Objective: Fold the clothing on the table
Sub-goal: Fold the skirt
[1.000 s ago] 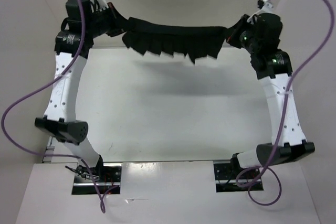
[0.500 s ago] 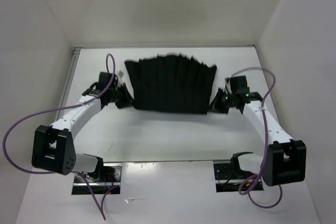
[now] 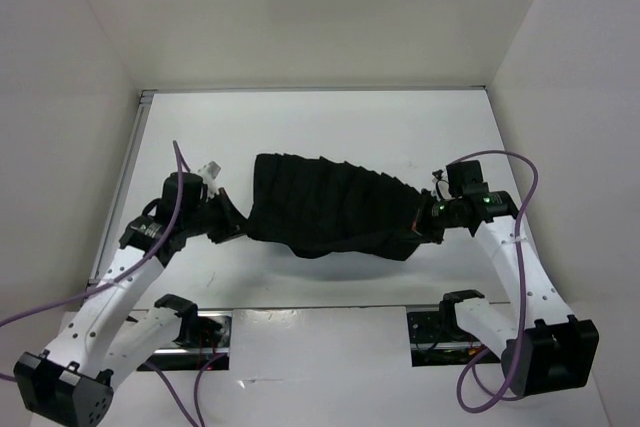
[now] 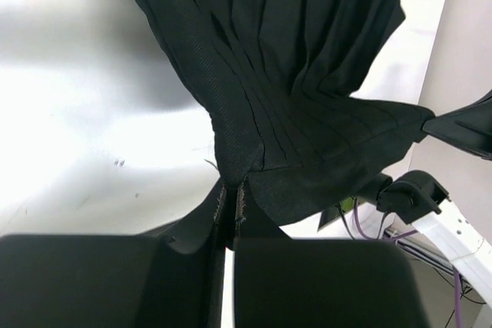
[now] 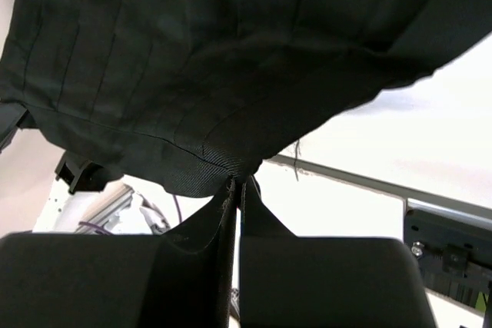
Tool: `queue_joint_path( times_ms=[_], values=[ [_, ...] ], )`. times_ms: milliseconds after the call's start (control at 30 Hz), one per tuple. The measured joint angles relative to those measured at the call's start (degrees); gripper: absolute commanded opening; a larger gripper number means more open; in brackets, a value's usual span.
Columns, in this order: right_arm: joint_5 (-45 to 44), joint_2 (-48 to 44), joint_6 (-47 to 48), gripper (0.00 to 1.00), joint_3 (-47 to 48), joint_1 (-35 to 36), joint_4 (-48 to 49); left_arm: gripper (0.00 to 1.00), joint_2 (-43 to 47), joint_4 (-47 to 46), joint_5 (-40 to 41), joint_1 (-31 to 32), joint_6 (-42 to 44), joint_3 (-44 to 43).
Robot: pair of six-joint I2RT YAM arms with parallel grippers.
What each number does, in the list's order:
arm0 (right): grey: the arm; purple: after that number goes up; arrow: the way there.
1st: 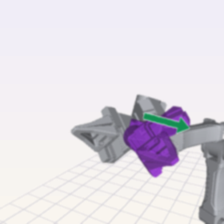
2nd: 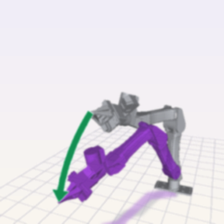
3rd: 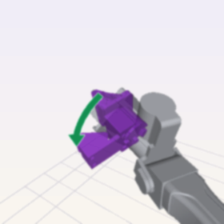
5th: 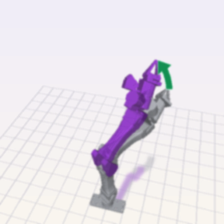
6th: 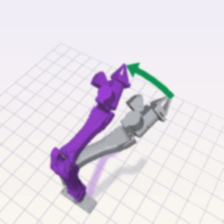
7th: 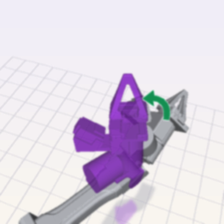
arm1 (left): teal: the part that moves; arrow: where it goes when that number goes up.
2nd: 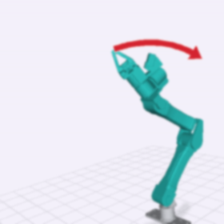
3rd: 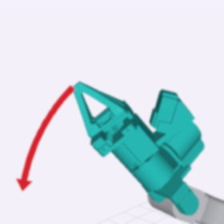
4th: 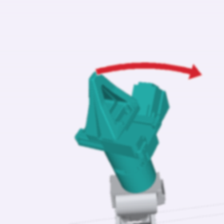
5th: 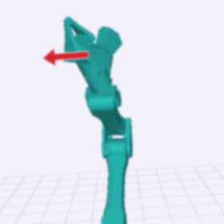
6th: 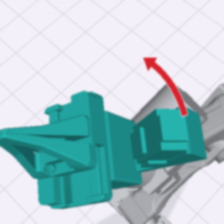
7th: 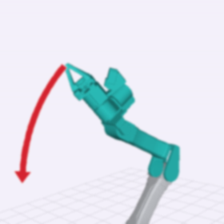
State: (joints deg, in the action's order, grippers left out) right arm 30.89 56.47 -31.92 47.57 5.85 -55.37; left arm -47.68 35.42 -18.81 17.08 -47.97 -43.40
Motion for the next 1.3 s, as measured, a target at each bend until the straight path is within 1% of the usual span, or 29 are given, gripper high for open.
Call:
queue_joint_path(
  times_ms=[200, 367, 467, 533, 633, 767, 800, 900, 1067, 1233, 1300],
  values=[
    [-0.87, -0.04, -0.22, 0.00, 0.26, 0.00, -1.70, 0.00, 3.10, 3.34, 0.92, 0.00, -2.54, 0.02],
    [-2.43, -0.04, -0.48, 0.00, 2.29, 0.00, -2.38, 0.00, 7.69, 7.04, 1.57, 0.00, -5.81, 0.09],
    [-2.60, -0.02, -1.03, 0.00, 2.38, -0.17, -2.56, 0.00, 10.69, 7.78, 1.29, 0.13, -8.02, 1.16],
    [-2.64, -0.04, -1.62, 0.00, 2.38, -0.52, -2.45, 0.00, 10.64, 7.98, 1.38, 0.46, -9.01, 1.62],
    [-3.21, 0.02, -3.02, 0.00, 2.40, -1.14, -1.90, 0.00, 4.90, 7.54, 2.56, 0.59, -8.81, 0.33],
    [-3.72, 1.53, -5.68, 0.00, 3.56, -1.77, 1.07, 0.00, -7.78, 5.35, 6.43, 0.61, -6.23, -5.05],
    [-3.72, 2.45, -6.19, 0.00, 3.98, -1.84, 2.38, 0.00, -9.79, 4.68, 7.28, 0.57, -5.90, -6.14],
    [-3.69, 6.14, -7.39, 0.00, 5.03, -1.99, 6.34, 0.00, -14.38, 1.75, 9.22, -0.11, -4.57, -7.63],
    [-4.11, 12.00, -8.35, 0.00, 6.95, -2.25, 10.84, 0.00, -21.73, -2.19, 10.08, -1.70, -3.56, -9.68],
    [-5.62, 17.18, -8.74, 0.00, 9.05, -2.84, 14.80, 0.00, -29.99, -5.68, 11.06, -1.95, -2.43, -14.86],
    [-6.54, 19.02, -8.76, 0.00, 9.64, -2.95, 15.85, 0.00, -34.51, -6.88, 11.58, -1.99, -1.53, -18.36]
  ],
)
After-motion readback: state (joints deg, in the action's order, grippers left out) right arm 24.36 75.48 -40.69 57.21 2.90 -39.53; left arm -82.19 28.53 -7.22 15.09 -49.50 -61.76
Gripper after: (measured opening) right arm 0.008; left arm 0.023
